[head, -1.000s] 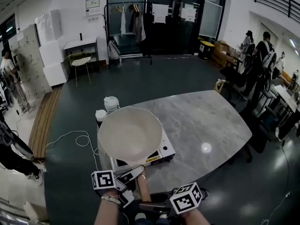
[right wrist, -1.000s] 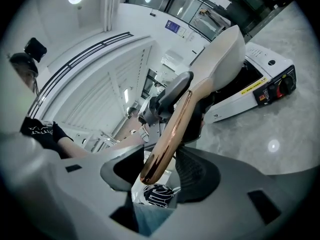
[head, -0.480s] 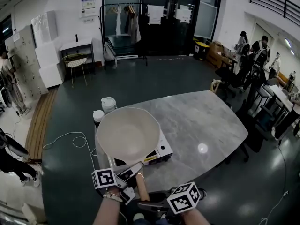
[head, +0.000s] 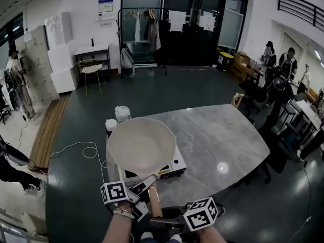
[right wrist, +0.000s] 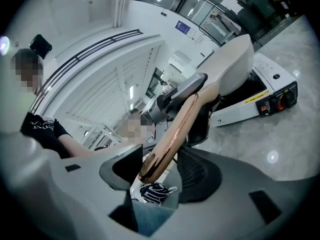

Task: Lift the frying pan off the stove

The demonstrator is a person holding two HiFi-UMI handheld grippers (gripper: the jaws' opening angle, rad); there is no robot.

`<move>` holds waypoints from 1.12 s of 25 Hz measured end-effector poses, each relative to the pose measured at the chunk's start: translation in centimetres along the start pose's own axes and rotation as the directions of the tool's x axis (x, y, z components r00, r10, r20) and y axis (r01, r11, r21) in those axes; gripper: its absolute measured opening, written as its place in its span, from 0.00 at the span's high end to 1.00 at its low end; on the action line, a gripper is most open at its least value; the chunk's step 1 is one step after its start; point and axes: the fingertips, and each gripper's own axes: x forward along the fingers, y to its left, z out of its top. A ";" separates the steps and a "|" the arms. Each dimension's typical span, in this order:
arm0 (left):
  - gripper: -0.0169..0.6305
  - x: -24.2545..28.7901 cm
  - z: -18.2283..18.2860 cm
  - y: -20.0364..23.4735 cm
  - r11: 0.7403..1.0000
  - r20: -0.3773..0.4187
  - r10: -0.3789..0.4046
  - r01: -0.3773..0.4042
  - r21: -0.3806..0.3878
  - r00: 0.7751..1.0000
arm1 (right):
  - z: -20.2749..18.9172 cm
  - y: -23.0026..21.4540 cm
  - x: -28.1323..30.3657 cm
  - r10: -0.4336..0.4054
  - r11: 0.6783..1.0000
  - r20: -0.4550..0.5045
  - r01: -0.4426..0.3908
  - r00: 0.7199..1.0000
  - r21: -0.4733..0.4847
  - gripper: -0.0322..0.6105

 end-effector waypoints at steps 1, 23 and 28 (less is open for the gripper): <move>0.57 0.1 0.1 -0.4 1.000 0.006 -0.007 0.007 0.004 1.000 | 0.2 0.2 -0.2 0.002 1.000 -0.001 -0.002 1.000 -0.012 0.59; 0.57 2.9 5.0 -13.2 0.958 0.095 -0.170 0.142 0.248 0.981 | 7.2 4.6 -5.8 0.080 0.930 0.039 -0.060 0.996 -0.362 0.59; 0.57 2.5 4.8 -14.9 0.951 0.108 -0.191 0.157 0.268 0.976 | 7.2 5.4 -6.5 0.101 0.911 0.028 -0.082 0.994 -0.405 0.59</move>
